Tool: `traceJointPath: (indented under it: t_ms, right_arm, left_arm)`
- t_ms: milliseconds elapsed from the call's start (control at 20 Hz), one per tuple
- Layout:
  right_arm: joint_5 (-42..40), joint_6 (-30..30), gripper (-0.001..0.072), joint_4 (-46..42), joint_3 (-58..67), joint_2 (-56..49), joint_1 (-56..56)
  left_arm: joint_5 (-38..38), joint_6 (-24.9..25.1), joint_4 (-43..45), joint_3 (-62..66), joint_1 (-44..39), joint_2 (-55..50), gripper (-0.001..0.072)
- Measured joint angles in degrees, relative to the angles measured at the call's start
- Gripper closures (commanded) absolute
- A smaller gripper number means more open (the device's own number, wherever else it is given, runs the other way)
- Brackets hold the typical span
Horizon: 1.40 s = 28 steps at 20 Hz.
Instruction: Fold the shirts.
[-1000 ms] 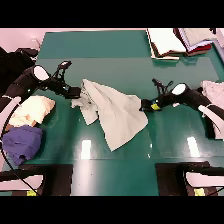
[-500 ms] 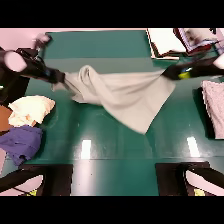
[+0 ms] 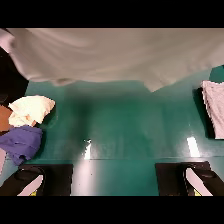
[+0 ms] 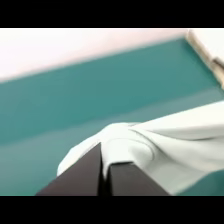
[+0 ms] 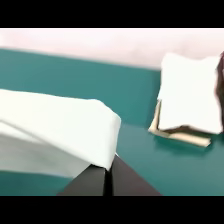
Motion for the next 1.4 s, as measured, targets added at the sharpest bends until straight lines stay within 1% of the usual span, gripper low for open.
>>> traceJointPath:
  t_ms: [150, 350, 500, 650, 800, 850, 900, 950, 1100, 1200, 1250, 1300, 1400]
  right_arm:
    - [1.84, 0.00, 0.0698, -0.04, 6.47, -0.04, -4.66]
    - [6.36, 0.00, 0.0698, -0.13, 12.48, -6.47, -5.86]
    - [8.17, 0.04, 0.0698, -1.90, 11.28, -13.70, -1.46]
    - [8.94, 1.16, 0.0698, -7.02, 6.25, -22.12, 4.09]
    - [8.04, 2.14, 0.0697, -11.06, 1.38, -30.47, 8.00]
    - [7.04, 2.58, 0.0690, -11.67, 0.48, -33.07, 8.72]
    - [6.29, 3.19, 0.0492, -12.15, 0.11, -35.50, 9.31]
    - [5.77, 3.72, 0.0274, -12.55, 0.26, -38.05, 9.68]
    - [5.70, 5.31, 0.0270, -13.18, 3.67, -43.30, 10.03]
    - [7.19, 5.84, 0.0273, -13.25, 5.66, -44.59, 10.01]
    - [8.26, 5.84, 0.0289, -13.20, 5.62, -44.54, 9.92]
    - [9.01, 5.62, 0.0331, -12.41, 4.55, -43.89, 9.64]
    - [9.51, 4.35, 0.0330, -9.05, 0.68, -41.31, 8.68]
  left_arm:
    - [0.15, 0.35, -3.17, 4.28, 0.00, 2.45, 0.0679]
    - [-0.66, 1.55, -6.95, 4.70, 0.02, 0.26, 0.0678]
    - [-3.15, 1.81, -7.80, 0.39, 0.04, -5.68, 0.0677]
    - [-4.63, 2.29, -8.31, -6.78, 0.07, -13.86, 0.0677]
    - [-3.37, 3.15, -8.63, -13.55, 0.09, -22.71, 0.0677]
    - [-2.40, 3.32, -8.70, -15.02, 0.09, -25.64, 0.0632]
    - [-1.25, 3.52, -8.70, -16.09, 0.09, -28.37, 0.0283]
    - [0.09, 3.52, -8.68, -16.81, 0.09, -30.64, 0.0107]
    - [1.99, 2.67, -8.70, -16.98, 1.09, -34.80, 0.0107]
    - [-0.35, 2.03, -8.61, -15.72, 3.56, -35.63, 0.0107]
    - [-2.38, 1.86, -8.72, -15.54, 5.29, -35.58, 0.0108]
    - [-4.52, 1.75, -9.03, -16.09, 7.02, -35.15, 0.0108]
    - [-6.78, 1.68, -10.34, -19.93, 10.80, -32.76, 0.0108]
